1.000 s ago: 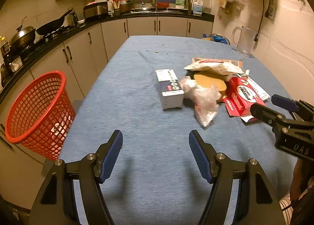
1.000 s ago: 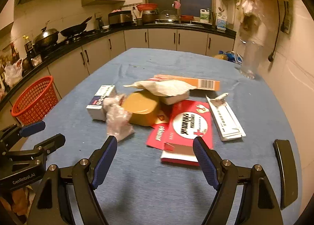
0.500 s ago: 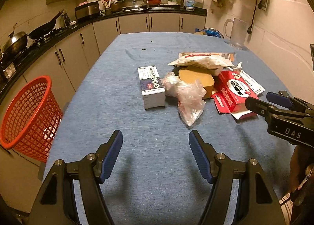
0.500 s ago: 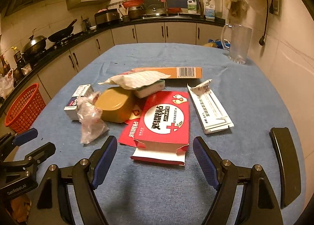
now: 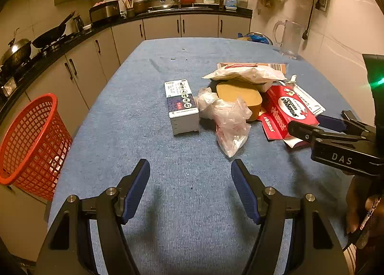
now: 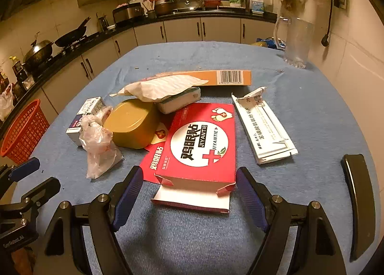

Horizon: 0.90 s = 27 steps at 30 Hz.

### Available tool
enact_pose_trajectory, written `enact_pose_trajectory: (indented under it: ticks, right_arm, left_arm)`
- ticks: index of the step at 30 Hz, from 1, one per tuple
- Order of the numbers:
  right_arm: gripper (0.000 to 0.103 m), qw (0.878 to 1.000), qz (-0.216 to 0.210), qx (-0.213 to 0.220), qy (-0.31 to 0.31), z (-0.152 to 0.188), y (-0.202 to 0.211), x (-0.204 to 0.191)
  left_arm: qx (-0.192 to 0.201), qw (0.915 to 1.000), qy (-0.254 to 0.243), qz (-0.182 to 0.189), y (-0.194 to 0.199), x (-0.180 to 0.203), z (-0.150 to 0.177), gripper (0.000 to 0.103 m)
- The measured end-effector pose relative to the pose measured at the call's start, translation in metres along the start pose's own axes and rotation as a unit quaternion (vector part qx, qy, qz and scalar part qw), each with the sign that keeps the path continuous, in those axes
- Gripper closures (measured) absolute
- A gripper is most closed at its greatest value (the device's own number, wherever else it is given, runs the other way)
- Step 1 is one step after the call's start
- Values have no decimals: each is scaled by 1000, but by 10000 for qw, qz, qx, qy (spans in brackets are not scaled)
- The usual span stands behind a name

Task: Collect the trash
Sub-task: 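Move both open tools back over the table items, then grasp the white blister-pack box with the right tool while the left tool grasps a plastic bag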

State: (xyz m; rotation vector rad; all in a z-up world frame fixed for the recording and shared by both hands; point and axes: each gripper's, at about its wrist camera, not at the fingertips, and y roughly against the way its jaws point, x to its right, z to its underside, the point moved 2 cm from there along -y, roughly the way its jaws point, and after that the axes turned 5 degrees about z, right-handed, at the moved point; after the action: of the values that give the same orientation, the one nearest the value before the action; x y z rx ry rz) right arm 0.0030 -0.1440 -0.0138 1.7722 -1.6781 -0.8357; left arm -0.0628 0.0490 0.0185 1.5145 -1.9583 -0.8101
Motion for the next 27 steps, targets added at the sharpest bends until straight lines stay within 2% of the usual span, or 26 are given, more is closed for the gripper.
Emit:
enact_pose_trajectory:
  ticks: [10, 17, 27]
  right_arm:
    - [21, 9999, -31, -67, 93, -10, -11, -5]
    - [52, 9999, -37, -71, 130, -8, -10, -6]
    - [81, 9998, -141, -26, 113, -8, -5, 1]
  left_arm:
    - [-6, 10000, 49, 24, -7, -2, -1, 34]
    - [-21, 10000, 78, 35, -9, -4, -3, 34]
    - [-32, 9998, 147, 92, -11, -4, -11, 34]
